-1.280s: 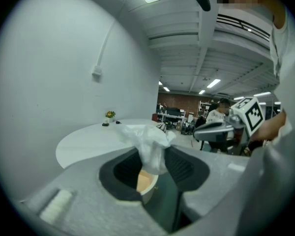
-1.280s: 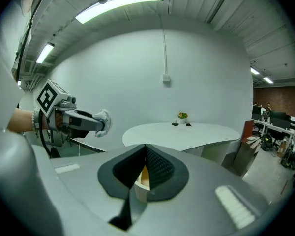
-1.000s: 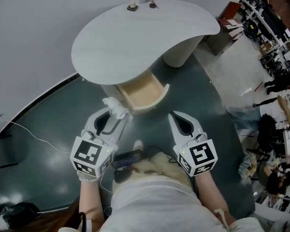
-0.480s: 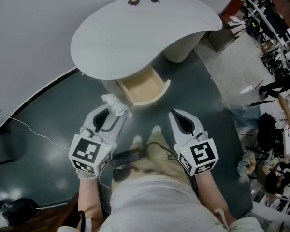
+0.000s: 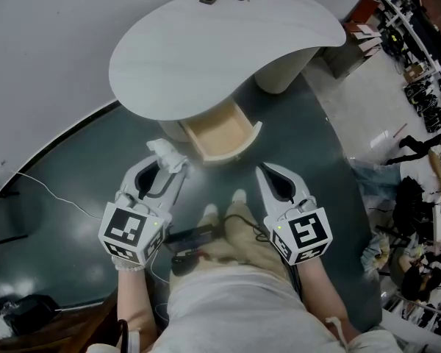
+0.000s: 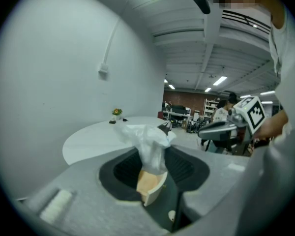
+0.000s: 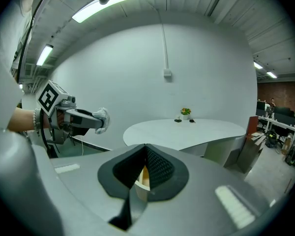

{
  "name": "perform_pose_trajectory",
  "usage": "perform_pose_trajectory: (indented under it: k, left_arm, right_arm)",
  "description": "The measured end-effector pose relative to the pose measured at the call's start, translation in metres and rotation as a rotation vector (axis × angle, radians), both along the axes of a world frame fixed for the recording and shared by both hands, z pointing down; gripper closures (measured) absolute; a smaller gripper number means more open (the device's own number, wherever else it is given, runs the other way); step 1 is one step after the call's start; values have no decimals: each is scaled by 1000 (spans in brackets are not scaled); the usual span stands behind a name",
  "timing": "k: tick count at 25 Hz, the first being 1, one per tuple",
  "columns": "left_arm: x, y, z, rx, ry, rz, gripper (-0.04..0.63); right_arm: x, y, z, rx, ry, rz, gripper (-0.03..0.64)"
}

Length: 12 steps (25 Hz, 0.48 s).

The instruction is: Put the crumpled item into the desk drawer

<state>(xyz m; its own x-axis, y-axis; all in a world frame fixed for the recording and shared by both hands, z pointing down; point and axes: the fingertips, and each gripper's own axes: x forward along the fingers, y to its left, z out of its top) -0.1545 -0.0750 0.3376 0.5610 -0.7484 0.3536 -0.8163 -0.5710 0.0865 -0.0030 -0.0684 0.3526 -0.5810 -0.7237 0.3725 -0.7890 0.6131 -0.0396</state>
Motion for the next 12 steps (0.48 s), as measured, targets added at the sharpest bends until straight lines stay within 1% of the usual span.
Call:
perform_pose_trajectory:
  k: [12]
  left_arm:
    - [25,-29,19,-28,-25,16,454]
  right_arm:
    - [14,-28,17,-47,1,-22,612]
